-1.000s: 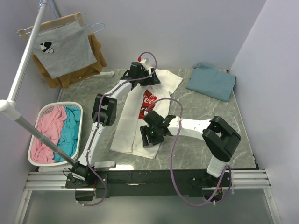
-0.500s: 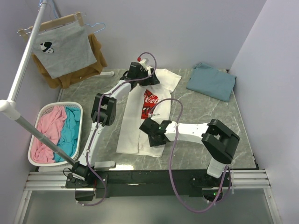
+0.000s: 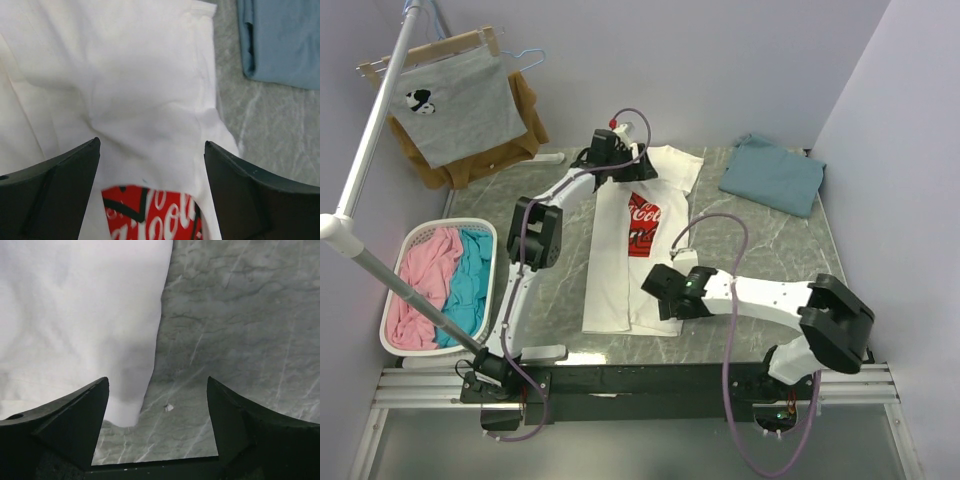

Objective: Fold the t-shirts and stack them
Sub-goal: Rotate the tshirt 90 degrees, then grab the bottom of the folded rectangular tshirt with both arms

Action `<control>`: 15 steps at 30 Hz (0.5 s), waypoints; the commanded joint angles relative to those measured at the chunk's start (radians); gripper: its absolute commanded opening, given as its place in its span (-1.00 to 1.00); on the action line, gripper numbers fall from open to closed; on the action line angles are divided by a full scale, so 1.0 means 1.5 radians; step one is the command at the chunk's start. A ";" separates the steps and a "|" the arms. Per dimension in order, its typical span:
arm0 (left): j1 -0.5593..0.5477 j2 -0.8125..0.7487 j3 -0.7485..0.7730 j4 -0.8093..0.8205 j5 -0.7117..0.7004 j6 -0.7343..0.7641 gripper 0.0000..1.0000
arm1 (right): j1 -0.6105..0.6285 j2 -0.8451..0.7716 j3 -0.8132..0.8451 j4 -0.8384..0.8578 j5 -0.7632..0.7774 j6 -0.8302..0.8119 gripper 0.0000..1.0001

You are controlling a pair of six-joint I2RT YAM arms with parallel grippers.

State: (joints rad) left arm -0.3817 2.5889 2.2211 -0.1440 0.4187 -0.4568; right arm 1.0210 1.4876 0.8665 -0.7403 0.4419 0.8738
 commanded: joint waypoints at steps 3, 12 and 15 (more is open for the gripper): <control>-0.018 -0.261 -0.147 0.053 -0.053 0.009 0.81 | -0.013 -0.021 0.051 -0.004 0.028 -0.052 0.67; -0.019 -0.529 -0.589 0.086 -0.249 -0.079 0.78 | -0.012 0.093 0.136 0.058 -0.059 -0.109 0.43; -0.018 -0.595 -0.721 0.116 -0.268 -0.099 0.79 | -0.007 0.099 0.147 0.072 -0.081 -0.117 0.32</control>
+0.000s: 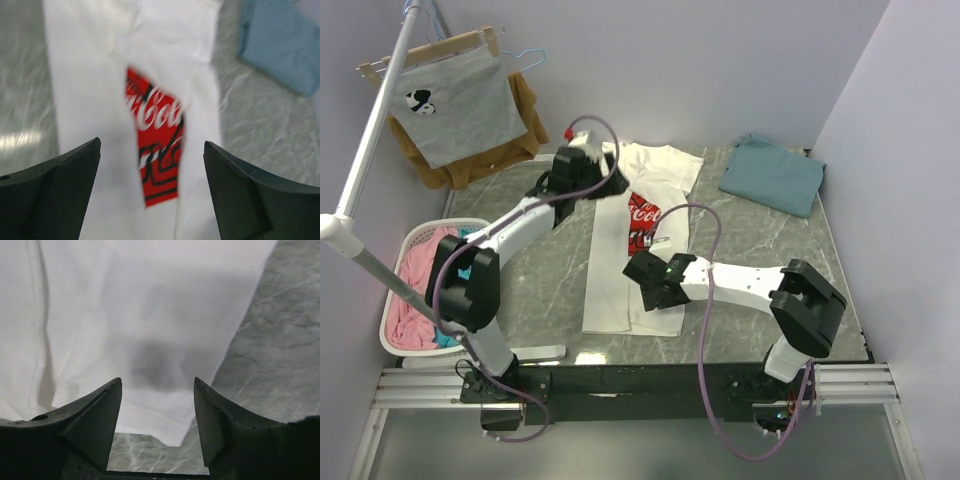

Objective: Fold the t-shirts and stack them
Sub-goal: Grab the bottom of the folded rectangular tshirt with both arms

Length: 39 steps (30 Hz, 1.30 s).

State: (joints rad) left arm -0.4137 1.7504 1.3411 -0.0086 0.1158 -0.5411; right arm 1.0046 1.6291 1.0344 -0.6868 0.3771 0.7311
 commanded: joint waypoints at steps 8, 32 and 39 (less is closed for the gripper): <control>-0.004 -0.169 -0.328 0.056 -0.034 -0.048 0.77 | 0.060 0.004 0.007 0.023 -0.047 -0.011 0.21; -0.069 -0.157 -0.376 0.085 0.029 -0.071 0.74 | 0.113 0.079 0.044 0.021 -0.018 -0.020 0.00; -0.087 -0.127 -0.376 0.093 0.029 -0.072 0.73 | 0.113 0.049 0.017 0.002 -0.004 -0.003 -0.46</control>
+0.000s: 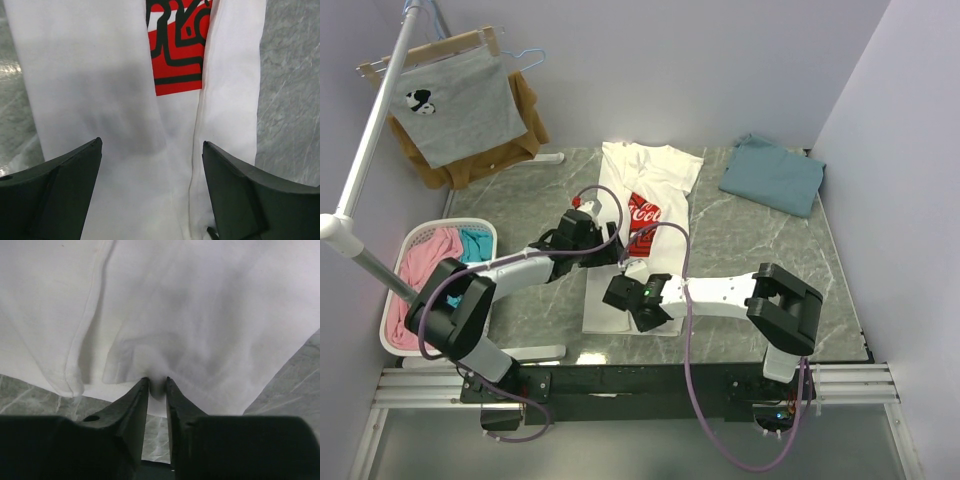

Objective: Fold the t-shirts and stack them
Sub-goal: Grab the bottom of the folded rectangular tshirt with both arms

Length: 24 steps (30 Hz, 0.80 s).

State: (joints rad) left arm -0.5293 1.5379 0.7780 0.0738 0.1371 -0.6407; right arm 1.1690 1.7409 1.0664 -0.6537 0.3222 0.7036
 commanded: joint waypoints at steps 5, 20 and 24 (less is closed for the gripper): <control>-0.018 0.038 0.005 0.036 0.014 -0.002 0.72 | 0.008 -0.053 -0.021 -0.043 0.040 0.025 -0.75; -0.018 0.062 0.032 0.013 0.009 0.018 0.72 | 0.050 -0.082 -0.049 -0.116 0.038 0.069 -0.34; -0.018 0.036 0.035 -0.010 -0.006 0.031 0.72 | 0.051 -0.089 -0.037 -0.160 0.094 0.122 0.34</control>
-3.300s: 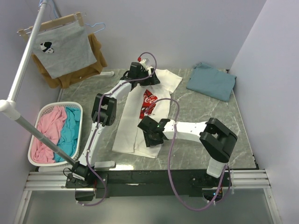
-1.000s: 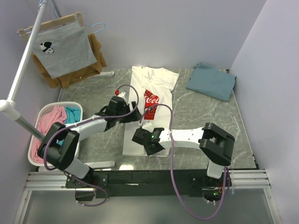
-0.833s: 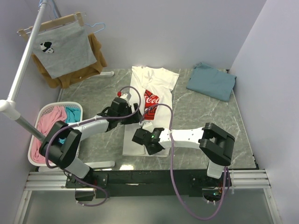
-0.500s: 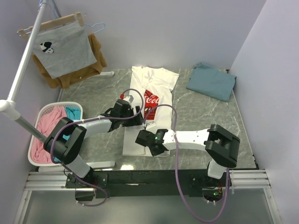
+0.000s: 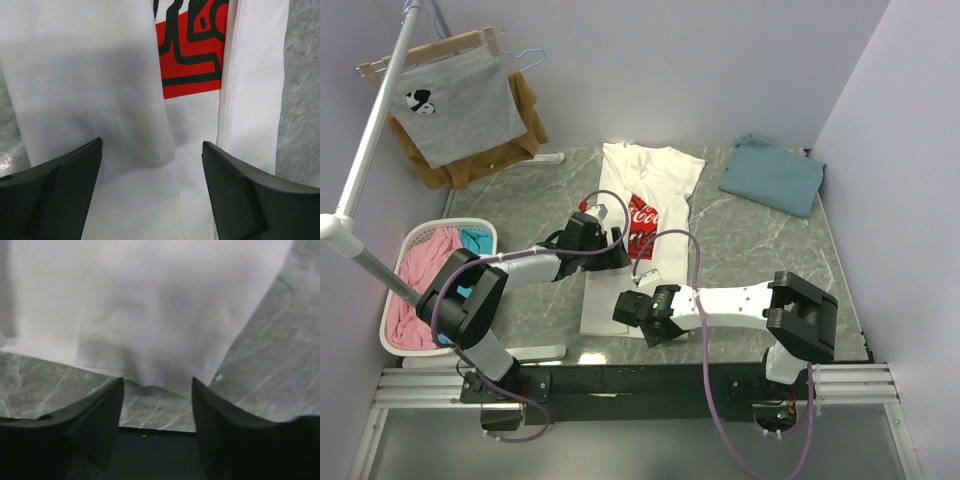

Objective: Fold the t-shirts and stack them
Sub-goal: Grab the bottom of the folded rectangular tshirt with both arms

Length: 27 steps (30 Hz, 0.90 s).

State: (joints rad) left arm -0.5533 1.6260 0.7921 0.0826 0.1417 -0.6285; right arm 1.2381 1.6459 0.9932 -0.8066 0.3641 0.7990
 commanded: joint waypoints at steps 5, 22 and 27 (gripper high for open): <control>-0.002 -0.111 0.029 -0.081 -0.065 0.031 0.79 | -0.027 -0.125 -0.020 -0.040 0.102 0.088 0.64; 0.003 -0.341 -0.170 -0.197 -0.106 -0.105 0.91 | -0.298 -0.417 -0.316 0.278 -0.214 0.053 0.57; 0.003 -0.398 -0.210 -0.225 -0.090 -0.131 0.90 | -0.307 -0.429 -0.359 0.307 -0.270 0.090 0.56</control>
State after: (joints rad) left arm -0.5484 1.0962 0.5026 -0.2440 -0.0322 -0.7723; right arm 0.7887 1.0161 0.4961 -0.4221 0.0532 0.8894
